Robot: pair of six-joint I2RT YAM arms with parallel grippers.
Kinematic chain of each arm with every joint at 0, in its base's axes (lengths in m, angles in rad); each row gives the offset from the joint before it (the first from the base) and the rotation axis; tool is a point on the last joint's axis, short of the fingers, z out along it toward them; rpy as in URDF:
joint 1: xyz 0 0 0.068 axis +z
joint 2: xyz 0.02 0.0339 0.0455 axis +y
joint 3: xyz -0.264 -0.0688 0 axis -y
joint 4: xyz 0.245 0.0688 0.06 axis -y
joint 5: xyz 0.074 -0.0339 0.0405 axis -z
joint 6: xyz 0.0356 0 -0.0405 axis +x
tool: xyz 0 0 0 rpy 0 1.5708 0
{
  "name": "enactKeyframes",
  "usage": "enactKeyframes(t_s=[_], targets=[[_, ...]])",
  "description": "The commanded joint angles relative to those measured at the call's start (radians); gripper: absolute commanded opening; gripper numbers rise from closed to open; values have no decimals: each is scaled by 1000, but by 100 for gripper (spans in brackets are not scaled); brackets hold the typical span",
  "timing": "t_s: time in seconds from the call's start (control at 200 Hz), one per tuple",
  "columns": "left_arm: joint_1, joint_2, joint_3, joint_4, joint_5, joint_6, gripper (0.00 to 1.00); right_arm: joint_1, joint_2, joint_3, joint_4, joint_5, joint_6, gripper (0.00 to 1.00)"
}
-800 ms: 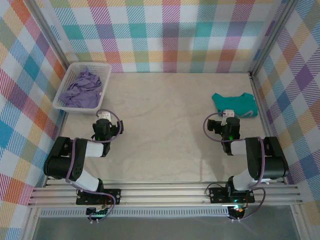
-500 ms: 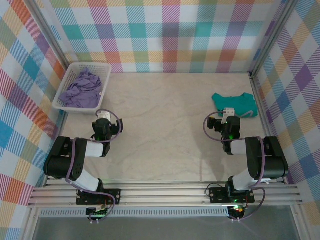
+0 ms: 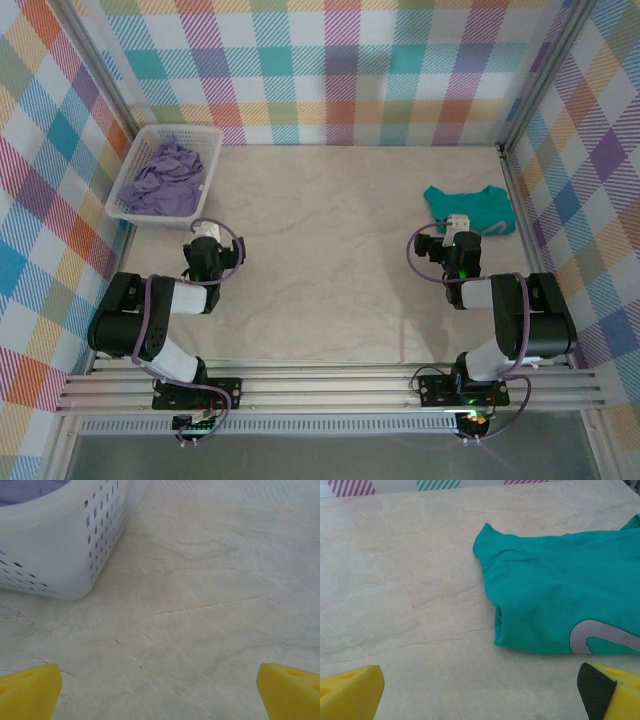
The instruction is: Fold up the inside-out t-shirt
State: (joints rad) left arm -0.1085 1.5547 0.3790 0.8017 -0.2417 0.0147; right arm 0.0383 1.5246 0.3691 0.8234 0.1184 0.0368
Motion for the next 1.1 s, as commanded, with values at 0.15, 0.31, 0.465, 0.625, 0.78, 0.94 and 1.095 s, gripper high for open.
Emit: enactKeyframes(t_s=[0.15,0.31,0.465,0.625,0.78,0.94,1.095], targets=[[10,-204,136,-363,-59,-87,100,11,-126,14,-62,102,13,100],[11,-435,146,-526,-48,-268,100,10,-434,22,-346,173,217,100],[35,-461,325,-732,-66,-366,100,59,-537,153,-545,8,331,100],[161,-178,658,-947,24,-407,100,282,-416,341,-635,-42,213,100],[271,92,971,-1142,21,-339,100,329,-304,429,-695,-127,229,100],[326,460,1379,-1413,-19,-280,100,331,-251,434,-673,-175,232,100],[335,720,1710,-1592,-52,-223,100,331,-221,456,-700,-166,224,100]])
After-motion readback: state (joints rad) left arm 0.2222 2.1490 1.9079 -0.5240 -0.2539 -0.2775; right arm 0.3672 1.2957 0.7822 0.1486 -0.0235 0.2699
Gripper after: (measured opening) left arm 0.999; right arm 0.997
